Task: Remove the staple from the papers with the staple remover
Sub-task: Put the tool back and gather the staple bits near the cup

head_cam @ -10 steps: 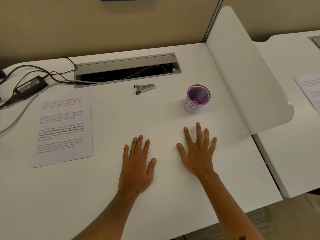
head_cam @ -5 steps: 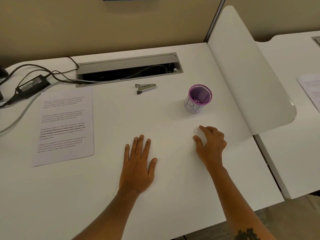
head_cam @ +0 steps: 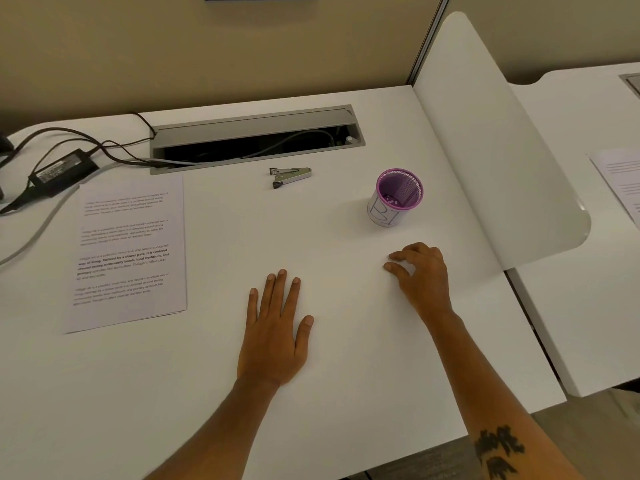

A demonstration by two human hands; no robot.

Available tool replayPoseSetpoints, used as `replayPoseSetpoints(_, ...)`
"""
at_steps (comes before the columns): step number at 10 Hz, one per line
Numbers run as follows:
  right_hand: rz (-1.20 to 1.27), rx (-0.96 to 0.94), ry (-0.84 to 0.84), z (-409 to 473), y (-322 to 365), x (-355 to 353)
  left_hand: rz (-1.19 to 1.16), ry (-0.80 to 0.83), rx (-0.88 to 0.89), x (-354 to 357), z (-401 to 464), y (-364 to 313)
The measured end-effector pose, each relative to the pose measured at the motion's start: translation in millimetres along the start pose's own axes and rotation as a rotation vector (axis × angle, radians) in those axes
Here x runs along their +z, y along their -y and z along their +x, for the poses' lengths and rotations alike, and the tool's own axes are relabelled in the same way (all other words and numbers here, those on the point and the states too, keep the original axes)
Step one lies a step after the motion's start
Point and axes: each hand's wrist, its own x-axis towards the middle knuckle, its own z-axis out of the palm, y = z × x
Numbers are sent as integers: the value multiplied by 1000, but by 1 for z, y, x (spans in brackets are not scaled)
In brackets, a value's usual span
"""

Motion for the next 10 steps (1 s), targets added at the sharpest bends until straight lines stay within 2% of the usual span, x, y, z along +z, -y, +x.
replayPoseSetpoints(3,-67,-58,-18,3,6,4,4,-6,1,0,0,-1)
replayPoseSetpoints(7,-388,-139,-51,0,28,6,7,-4,1,1,0,1)
replayPoseSetpoints(8,-405,-123,-26,2,31,7,15,-2,3,1,0,0)
replayPoseSetpoints(10,-250,-13,-47,2,23,4,7,-3,1,2,0,1)
